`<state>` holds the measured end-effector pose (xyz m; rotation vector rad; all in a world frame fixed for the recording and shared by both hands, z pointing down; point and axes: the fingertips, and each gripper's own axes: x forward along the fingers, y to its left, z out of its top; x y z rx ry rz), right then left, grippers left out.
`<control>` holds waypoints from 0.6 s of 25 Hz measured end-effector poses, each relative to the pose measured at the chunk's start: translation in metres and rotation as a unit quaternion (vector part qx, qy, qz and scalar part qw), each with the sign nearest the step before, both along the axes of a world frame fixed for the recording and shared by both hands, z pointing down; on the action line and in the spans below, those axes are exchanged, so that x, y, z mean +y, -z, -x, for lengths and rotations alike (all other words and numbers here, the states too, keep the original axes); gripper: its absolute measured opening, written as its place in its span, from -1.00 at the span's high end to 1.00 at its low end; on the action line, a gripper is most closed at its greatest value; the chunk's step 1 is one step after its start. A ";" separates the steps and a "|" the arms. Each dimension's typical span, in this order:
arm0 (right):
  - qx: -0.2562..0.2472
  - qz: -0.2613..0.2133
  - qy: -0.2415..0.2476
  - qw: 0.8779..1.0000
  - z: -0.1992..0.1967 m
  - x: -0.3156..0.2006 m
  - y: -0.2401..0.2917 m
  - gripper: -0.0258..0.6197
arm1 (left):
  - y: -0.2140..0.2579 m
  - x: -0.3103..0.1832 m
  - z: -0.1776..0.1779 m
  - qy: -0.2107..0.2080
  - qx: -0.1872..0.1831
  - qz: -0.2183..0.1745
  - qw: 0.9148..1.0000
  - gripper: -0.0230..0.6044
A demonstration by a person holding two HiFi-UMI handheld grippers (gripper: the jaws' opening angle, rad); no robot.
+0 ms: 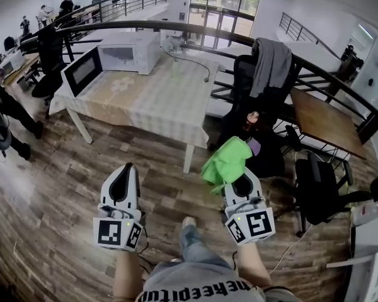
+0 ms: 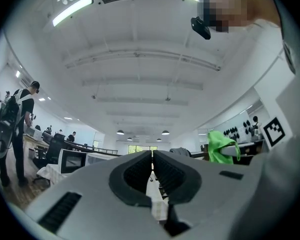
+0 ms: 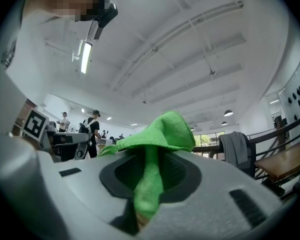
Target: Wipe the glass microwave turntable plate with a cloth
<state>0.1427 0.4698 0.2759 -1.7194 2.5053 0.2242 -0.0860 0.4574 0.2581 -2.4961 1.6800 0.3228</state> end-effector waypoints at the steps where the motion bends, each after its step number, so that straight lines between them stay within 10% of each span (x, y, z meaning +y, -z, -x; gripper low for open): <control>1: -0.002 -0.001 0.001 1.000 -0.002 -0.012 0.001 0.72 | 0.002 -0.011 -0.002 0.000 -0.001 -0.002 1.000 0.89; 15: 0.000 -0.017 0.023 1.000 -0.038 -0.181 0.020 0.72 | 0.024 -0.172 -0.041 0.015 0.002 -0.024 1.000 0.89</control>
